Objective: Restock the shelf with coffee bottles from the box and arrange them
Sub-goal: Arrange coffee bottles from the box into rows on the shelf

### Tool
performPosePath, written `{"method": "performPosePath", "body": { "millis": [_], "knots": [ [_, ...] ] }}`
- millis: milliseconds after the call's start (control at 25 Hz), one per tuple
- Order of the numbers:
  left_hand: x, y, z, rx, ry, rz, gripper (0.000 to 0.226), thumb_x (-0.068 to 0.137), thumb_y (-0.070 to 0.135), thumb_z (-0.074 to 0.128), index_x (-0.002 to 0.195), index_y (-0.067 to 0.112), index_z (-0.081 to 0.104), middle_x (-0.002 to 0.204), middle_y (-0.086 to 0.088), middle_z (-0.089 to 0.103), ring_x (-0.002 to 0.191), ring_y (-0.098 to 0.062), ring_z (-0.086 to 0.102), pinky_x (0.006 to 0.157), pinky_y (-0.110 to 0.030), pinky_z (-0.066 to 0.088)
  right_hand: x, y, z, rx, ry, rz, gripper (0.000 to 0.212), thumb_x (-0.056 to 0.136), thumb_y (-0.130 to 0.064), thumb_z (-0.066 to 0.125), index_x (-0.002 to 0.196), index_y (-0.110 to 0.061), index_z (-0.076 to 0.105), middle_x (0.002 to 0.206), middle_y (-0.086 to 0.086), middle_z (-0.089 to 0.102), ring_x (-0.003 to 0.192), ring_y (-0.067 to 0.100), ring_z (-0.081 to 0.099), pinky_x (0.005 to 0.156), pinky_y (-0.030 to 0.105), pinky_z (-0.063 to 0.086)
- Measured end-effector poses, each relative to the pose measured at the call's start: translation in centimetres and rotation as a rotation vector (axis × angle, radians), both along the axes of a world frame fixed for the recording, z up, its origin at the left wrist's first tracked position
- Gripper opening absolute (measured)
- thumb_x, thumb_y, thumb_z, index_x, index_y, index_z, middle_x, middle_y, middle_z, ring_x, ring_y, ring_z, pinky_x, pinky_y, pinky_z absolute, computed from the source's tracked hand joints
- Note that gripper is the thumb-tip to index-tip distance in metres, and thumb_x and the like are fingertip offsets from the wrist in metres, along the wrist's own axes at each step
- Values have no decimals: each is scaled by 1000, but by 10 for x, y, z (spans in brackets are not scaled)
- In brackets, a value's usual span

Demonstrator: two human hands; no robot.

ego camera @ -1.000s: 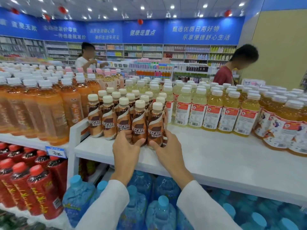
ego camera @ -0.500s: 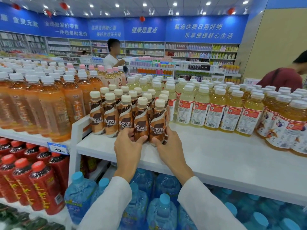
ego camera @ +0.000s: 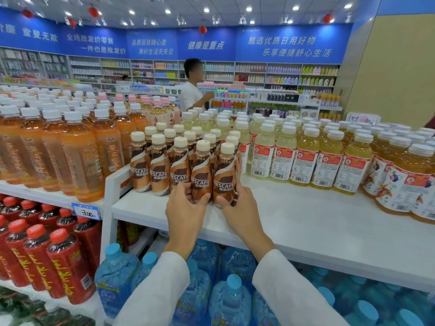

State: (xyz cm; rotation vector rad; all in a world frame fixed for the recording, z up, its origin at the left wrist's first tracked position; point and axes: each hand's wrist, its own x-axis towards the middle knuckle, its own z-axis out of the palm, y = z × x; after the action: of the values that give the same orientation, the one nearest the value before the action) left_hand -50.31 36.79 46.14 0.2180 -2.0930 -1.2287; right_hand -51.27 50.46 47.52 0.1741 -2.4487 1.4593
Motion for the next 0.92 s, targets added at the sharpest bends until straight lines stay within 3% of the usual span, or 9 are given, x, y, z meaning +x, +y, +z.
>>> {"method": "performPosePath", "body": {
  "millis": [200, 360, 440, 560, 680, 920],
  "knots": [
    [8, 0, 2, -16, -27, -44, 49, 82, 38, 79, 122, 22, 55, 110, 10, 59, 99, -10, 56, 89, -28, 47, 5, 5, -1, -25, 25, 23, 60, 89, -35, 71, 143, -29, 46, 122, -1, 57, 116, 16, 57, 102, 32, 48],
    [23, 3, -3, -49, -80, -72, 45, 86, 39, 74, 124, 22, 56, 122, 4, 64, 111, -17, 58, 99, -39, 49, 28, 14, 0, -8, 56, 61, 51, 94, -33, 67, 140, -30, 47, 117, -7, 49, 107, 9, 50, 94, 23, 40],
    [34, 6, -6, -70, -103, -80, 45, 88, 40, 72, 127, 23, 57, 126, 3, 64, 115, -18, 58, 101, -41, 48, 41, 21, -2, 41, 48, 72, 54, 95, -29, 65, 145, -26, 44, 127, -4, 50, 113, 10, 50, 97, 24, 40],
    [57, 11, -10, -80, -121, -55, 46, 91, 43, 68, 131, 21, 57, 128, 3, 62, 118, -16, 56, 101, -38, 48, 67, 31, -7, 69, 45, 109, 55, 96, -27, 63, 148, -21, 43, 141, -5, 48, 125, 12, 50, 105, 25, 40],
    [98, 14, -17, -15, -117, -22, 44, 93, 43, 66, 131, 22, 59, 125, 10, 62, 117, -10, 56, 98, -28, 48, 99, 40, -13, 36, 73, 189, 45, 98, -29, 62, 141, -23, 50, 136, -13, 51, 125, 6, 49, 108, 26, 40],
    [222, -7, -69, 110, -167, 176, 35, 95, 43, 63, 125, 26, 65, 120, 18, 66, 113, 5, 58, 99, -22, 47, 164, 26, -53, -107, -7, 435, 33, 96, -32, 64, 128, -33, 62, 126, -26, 59, 116, -5, 55, 95, 12, 39]
  ]
}}
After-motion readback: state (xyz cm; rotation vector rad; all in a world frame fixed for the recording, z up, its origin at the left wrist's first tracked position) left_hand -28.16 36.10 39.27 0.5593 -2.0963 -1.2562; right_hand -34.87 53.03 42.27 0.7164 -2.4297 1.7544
